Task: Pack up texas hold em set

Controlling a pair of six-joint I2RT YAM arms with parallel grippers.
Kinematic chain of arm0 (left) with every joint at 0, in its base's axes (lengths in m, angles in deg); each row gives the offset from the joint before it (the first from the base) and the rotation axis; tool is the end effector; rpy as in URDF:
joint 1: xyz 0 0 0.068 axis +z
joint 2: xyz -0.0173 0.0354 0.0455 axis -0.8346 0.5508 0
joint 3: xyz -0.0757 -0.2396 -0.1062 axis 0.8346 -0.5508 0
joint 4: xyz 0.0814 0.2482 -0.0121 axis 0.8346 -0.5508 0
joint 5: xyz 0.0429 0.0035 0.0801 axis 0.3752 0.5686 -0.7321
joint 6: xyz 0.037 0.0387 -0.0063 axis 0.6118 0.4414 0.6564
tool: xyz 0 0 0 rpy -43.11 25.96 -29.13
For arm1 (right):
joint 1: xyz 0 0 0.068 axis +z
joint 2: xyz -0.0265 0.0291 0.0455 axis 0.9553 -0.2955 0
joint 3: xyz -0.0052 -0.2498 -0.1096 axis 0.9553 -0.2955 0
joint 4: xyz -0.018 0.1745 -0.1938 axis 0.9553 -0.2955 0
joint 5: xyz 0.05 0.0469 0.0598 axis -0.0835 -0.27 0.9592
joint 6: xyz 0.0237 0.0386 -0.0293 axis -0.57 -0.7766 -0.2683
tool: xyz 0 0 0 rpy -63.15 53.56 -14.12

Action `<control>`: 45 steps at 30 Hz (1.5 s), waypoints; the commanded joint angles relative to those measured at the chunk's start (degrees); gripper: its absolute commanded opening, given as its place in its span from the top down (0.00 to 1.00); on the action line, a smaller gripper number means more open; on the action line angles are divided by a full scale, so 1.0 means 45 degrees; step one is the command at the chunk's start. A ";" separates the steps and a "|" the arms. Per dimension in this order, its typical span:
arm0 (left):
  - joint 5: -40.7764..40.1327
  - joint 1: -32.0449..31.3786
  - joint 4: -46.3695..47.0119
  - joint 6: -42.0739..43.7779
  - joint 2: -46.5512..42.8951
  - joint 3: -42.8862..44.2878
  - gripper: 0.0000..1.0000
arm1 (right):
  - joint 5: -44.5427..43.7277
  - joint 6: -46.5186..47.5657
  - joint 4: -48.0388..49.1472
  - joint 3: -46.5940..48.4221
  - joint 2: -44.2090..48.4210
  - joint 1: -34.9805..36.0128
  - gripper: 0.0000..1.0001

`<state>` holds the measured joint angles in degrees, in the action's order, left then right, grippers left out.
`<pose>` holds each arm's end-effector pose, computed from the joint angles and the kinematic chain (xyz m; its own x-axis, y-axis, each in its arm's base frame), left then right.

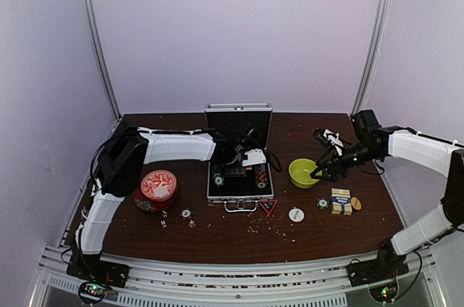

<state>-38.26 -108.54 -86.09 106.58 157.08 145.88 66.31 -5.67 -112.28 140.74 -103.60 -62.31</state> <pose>0.3241 -0.3920 0.1578 -0.0319 0.9637 -0.2651 0.7713 0.1925 0.6067 0.2572 0.0745 0.2320 -0.4317 -0.4511 -0.7811 -0.8780 0.4086 0.2493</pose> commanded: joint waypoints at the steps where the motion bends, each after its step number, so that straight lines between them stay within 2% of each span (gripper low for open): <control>1: 0.0073 0.0180 -0.0294 0.0038 0.0345 0.0273 0.31 | -0.0107 -0.0014 0.0059 -0.0083 -0.0190 -0.0029 0.28; 14: -0.0311 0.0180 -0.0673 -0.0108 -0.0056 0.0404 0.20 | -0.0087 0.0043 -0.0051 -0.0048 -0.0310 -0.0024 0.28; 21: 0.0218 0.0178 -0.1147 -0.0583 -0.1203 0.0361 0.20 | -0.0078 0.0056 -0.0062 -0.0034 -0.0301 -0.0029 0.28; 27: 0.0365 0.0195 -0.0712 -0.1358 -0.2124 0.0033 0.24 | -0.0090 0.0090 -0.0073 0.0002 -0.0409 -0.0029 0.28; 32: -0.1025 0.0228 -0.0118 -0.2230 -0.1378 0.0709 0.35 | -0.0102 0.0147 -0.0170 0.0075 -0.0480 -0.0029 0.28; 39: -0.1639 0.0491 0.0026 -0.3053 -0.0019 0.1955 0.83 | -0.0201 0.0048 -0.0038 -0.0029 -0.0354 -0.0029 0.28; 45: -0.1275 0.0795 0.0078 -0.3425 0.0671 0.2498 0.91 | -0.0263 0.0044 -0.0039 -0.0014 -0.0379 -0.0029 0.28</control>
<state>-44.27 -106.09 -87.88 93.55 158.48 154.52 65.87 -5.60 -112.34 140.74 -105.54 -62.31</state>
